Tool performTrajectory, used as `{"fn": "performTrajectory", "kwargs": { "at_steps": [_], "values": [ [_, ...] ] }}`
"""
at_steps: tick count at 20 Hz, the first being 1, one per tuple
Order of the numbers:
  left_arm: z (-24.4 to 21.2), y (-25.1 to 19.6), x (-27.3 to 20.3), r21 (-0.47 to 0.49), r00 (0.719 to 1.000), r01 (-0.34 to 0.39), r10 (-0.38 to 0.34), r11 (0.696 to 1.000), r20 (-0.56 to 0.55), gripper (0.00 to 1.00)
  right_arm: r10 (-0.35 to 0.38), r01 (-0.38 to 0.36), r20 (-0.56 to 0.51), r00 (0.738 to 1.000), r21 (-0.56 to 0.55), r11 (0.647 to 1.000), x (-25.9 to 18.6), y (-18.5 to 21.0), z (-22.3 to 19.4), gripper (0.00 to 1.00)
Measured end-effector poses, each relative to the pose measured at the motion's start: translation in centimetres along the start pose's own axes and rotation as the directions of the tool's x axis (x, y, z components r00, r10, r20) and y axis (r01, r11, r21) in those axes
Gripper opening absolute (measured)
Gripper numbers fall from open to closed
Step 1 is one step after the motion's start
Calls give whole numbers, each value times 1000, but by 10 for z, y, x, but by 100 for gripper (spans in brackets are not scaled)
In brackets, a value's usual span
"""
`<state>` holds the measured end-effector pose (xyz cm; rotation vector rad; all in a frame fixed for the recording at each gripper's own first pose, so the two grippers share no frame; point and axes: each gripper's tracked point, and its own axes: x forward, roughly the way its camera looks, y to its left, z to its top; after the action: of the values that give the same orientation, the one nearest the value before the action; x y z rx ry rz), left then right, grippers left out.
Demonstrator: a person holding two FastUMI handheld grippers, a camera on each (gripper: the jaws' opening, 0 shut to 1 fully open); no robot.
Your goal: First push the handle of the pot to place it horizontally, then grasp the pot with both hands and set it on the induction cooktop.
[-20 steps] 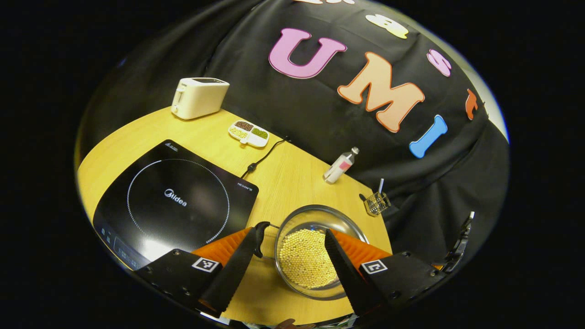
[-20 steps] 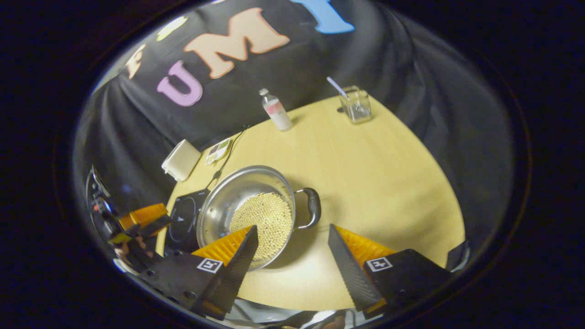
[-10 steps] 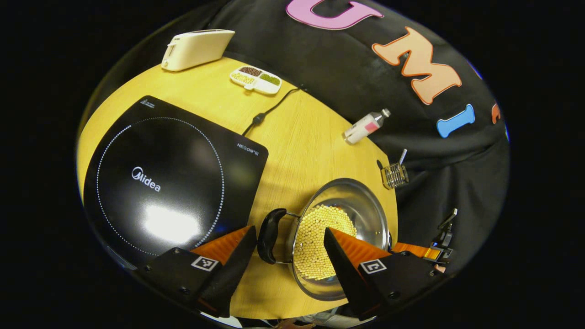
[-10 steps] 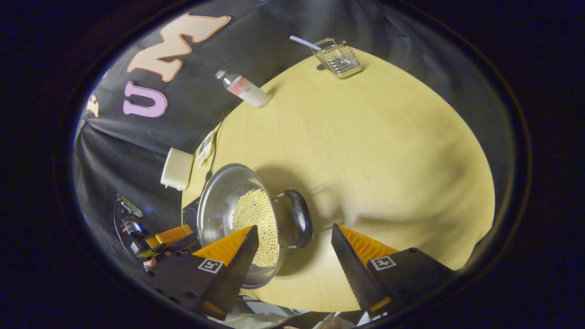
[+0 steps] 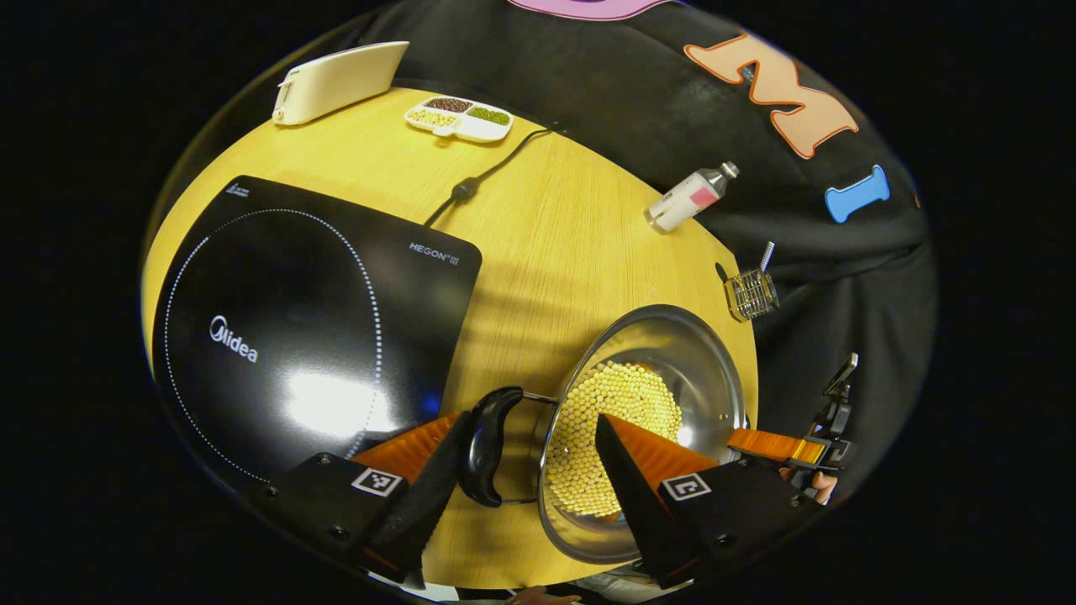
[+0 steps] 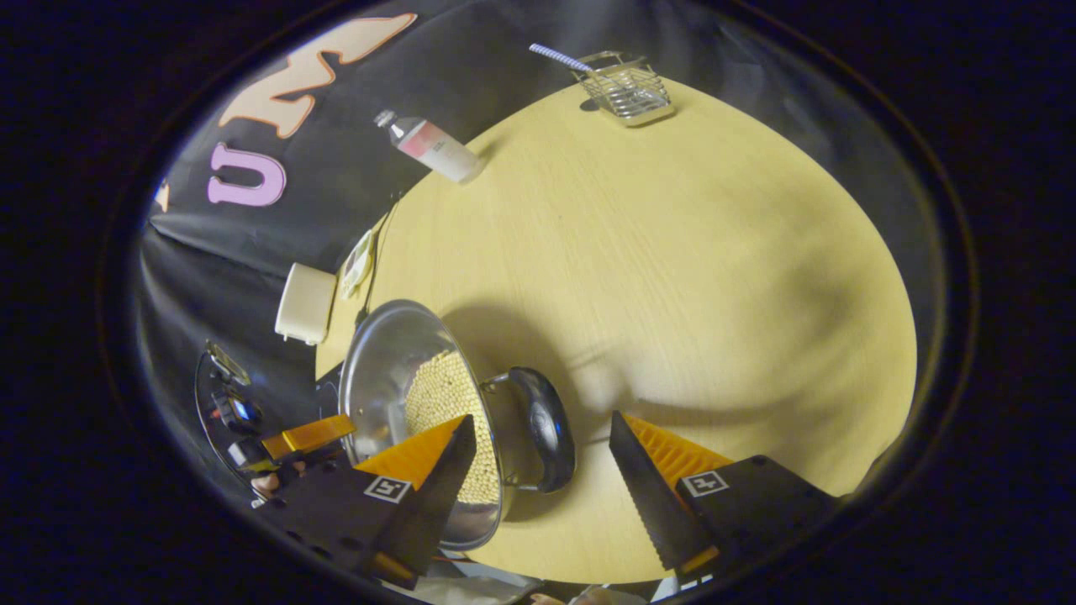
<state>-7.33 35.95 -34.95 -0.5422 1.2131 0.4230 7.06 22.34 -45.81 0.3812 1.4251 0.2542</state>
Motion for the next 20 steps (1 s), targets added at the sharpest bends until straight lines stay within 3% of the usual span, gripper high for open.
{"fn": "performTrajectory", "kwargs": {
  "at_steps": [3, 4, 5, 6, 7, 8, 9, 10, 11, 12, 14, 15, 16, 20],
  "values": [
    [0, 2, 6, -4, 1000, -3, 3, 1000, -10, 93, 5, -5, -22, 1000, 7, 1000, 7, 5, -3, 100],
    [-2, 5, 7, -4, 1000, -11, 11, 1000, -18, 89, 4, -4, -24, 1000, 6, 1000, 8, 6, -3, 90],
    [-3, 9, 8, -3, 1000, -21, 21, 1000, -17, 87, 5, -5, -21, 1000, 4, 1000, 9, 8, -2, 89],
    [-2, 10, 7, -9, 1000, -11, 10, 1000, -11, 84, 0, 0, -20, 1000, 3, 1000, 12, 7, -1, 81],
    [-2, 10, 7, -19, 1000, -2, 2, 1000, -5, 74, -5, 6, -24, 1000, 2, 1000, 11, 6, -2, 75],
    [-2, 10, 8, -24, 1000, 6, -6, 1000, -5, 78, -11, 11, -34, 999, -1, 1000, 12, 4, -3, 69],
    [-3, 11, 7, -26, 1000, 7, -7, 1000, -4, 71, -20, 19, -44, 999, -9, 1000, 13, 2, -7, 67],
    [-3, 12, 8, -25, 1000, 7, -7, 1000, -9, 76, -26, 25, -50, 998, -22, 999, 14, 2, -9, 77],
    [-3, 12, 7, -28, 1000, 9, -10, 1000, -9, 75, -32, 30, -52, 998, -35, 999, 15, 3, -11, 67],
    [-4, 12, 8, -34, 1000, 13, -14, 999, -11, 69, -46, 43, -54, 997, -45, 998, 21, 0, -9, 77],
    [-5, 11, 8, -45, 1000, 26, -26, 999, -17, 70, -47, 45, -57, 997, -38, 998, 17, 1, -13, 53],
    [-4, 11, 8, -49, 999, 28, -29, 998, -17, 66, -42, 40, -64, 997, -30, 999, 17, 1, -14, 59],
    [-5, 11, 8, -48, 999, 29, -30, 998, -21, 65, -41, 39, -68, 997, -24, 999, 17, 2, -13, 49],
    [-7, 11, 7, -47, 999, 34, -35, 998, -26, 65, -46, 45, -63, 997, -29, 999, 16, 0, -12, 48]
  ]
}}
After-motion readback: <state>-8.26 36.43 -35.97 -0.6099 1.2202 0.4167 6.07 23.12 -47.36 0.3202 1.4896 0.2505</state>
